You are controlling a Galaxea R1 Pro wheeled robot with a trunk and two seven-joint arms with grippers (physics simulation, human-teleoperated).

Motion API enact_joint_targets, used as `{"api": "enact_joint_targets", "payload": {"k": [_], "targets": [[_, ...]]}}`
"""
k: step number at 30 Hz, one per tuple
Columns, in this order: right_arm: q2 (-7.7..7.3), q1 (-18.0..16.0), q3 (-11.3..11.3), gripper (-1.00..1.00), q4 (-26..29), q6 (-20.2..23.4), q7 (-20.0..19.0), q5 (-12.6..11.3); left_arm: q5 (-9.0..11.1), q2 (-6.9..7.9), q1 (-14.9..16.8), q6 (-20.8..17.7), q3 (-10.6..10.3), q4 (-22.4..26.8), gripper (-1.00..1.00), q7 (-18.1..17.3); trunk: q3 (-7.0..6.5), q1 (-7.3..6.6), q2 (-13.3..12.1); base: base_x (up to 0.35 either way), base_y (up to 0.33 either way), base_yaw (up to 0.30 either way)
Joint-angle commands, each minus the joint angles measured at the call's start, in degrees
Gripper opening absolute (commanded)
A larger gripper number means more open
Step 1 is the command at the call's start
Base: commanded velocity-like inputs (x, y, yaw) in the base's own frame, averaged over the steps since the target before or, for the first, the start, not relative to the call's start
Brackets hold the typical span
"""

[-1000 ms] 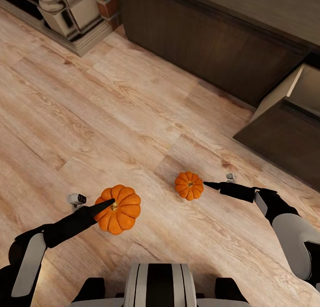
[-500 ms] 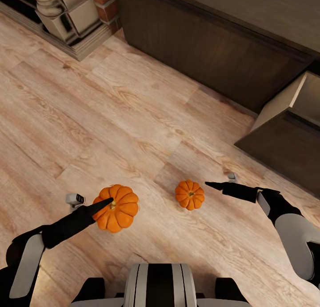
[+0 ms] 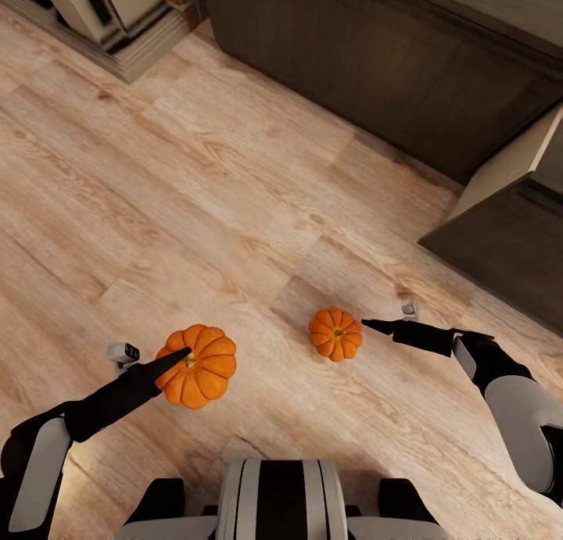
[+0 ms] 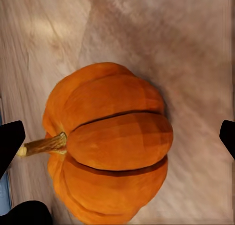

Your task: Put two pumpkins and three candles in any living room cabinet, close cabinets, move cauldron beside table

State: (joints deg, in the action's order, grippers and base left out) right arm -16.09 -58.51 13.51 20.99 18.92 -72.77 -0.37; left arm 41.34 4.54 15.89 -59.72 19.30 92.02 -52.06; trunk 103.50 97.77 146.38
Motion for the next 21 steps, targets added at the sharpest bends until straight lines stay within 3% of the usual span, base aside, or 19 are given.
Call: {"api": "enact_joint_targets", "payload": {"k": [1, 7, 14, 21], "targets": [[0.01, 0.0, 0.2, 1.0, 0.0, 0.6, -0.2, 0.0, 0.0, 0.0, 0.0, -0.3, 0.1, 0.0, -1.0, -0.3, 0.25, 0.01, 0.0, 0.0, 0.0, 0.0], [0.05, 0.0, 0.2, 1.0, 0.0, 0.6, -0.3, 0.0, 0.1, 0.07, 0.0, -0.3, 0.0, 0.0, -1.0, -0.3, 1.5, 0.17, 0.1, 0.0, 0.0, 0.0], [-0.01, 0.0, 0.1, 1.0, 0.0, 0.4, -0.6, 0.0, 0.1, 0.07, -1.0, -0.3, 0.3, 0.0, -1.0, -0.7, 1.5, 0.19, 0.1, 0.0, 0.0, 0.0], [-0.45, 0.3, 0.0, 1.0, 0.1, -2.4, -4.3, 0.3, 0.1, 0.07, -1.5, -0.3, 0.3, 0.1, -1.0, -0.8, 1.5, 0.19, 0.1, 0.0, 0.0, 0.0]]}}
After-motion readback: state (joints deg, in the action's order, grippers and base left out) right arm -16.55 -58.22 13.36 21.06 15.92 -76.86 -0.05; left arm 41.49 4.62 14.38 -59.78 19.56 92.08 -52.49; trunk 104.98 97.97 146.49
